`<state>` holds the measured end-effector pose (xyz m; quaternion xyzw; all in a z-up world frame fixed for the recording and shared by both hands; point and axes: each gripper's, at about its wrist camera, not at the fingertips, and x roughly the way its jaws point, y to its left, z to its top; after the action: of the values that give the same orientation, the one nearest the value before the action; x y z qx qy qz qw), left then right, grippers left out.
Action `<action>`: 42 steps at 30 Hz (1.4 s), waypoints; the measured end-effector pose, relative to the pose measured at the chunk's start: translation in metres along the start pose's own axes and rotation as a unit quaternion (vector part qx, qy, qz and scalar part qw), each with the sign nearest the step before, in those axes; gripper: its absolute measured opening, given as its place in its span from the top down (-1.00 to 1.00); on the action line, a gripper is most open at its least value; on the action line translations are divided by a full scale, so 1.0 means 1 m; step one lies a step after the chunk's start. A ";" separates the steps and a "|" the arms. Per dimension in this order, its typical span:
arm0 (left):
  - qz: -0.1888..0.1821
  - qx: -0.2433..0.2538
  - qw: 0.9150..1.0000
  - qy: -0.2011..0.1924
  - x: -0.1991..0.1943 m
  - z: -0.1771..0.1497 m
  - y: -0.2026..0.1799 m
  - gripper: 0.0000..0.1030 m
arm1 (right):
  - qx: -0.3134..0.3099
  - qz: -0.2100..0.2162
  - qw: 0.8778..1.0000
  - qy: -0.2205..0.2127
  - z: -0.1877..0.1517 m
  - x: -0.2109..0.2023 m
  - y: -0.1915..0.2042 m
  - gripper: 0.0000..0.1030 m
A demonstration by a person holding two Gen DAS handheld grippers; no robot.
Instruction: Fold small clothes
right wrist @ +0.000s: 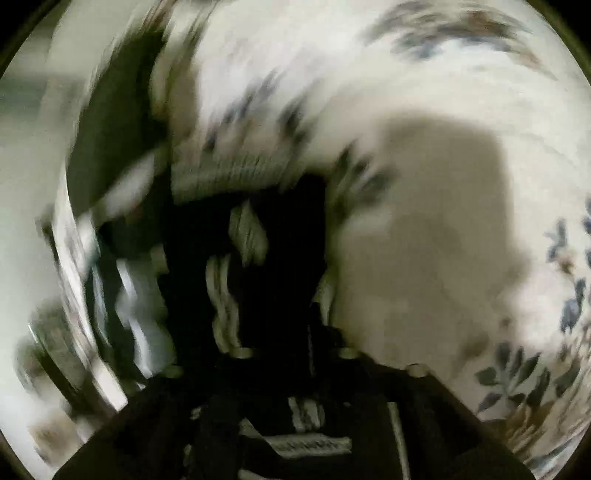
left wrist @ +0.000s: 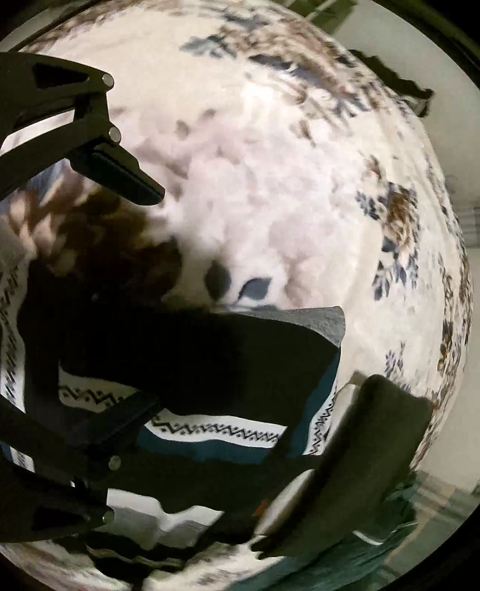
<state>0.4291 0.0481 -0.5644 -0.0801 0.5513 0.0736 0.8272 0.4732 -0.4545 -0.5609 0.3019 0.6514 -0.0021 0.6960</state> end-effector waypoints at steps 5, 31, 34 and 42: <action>0.015 0.027 1.000 0.004 -0.004 -0.016 0.006 -1.00 | 0.094 0.040 0.995 0.008 0.052 0.027 -0.033 -0.33; 0.026 0.178 0.983 0.037 -0.132 -0.223 -0.119 -1.00 | -0.092 -0.027 0.990 0.102 0.010 -0.036 -0.031 -0.13; -0.006 0.194 0.977 0.091 -0.145 -0.296 -0.186 -1.00 | -0.098 -0.013 0.986 0.136 -0.031 -0.059 -0.078 -0.13; -0.041 0.249 0.957 0.141 -0.124 -0.414 -0.327 -0.77 | -0.095 0.032 0.981 0.168 -0.057 -0.065 -0.163 -0.13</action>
<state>0.0781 -0.3642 -0.5902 0.0963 0.6593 -0.1117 0.7372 0.3471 -0.5890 -0.5679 0.2517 0.7460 0.1327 0.6021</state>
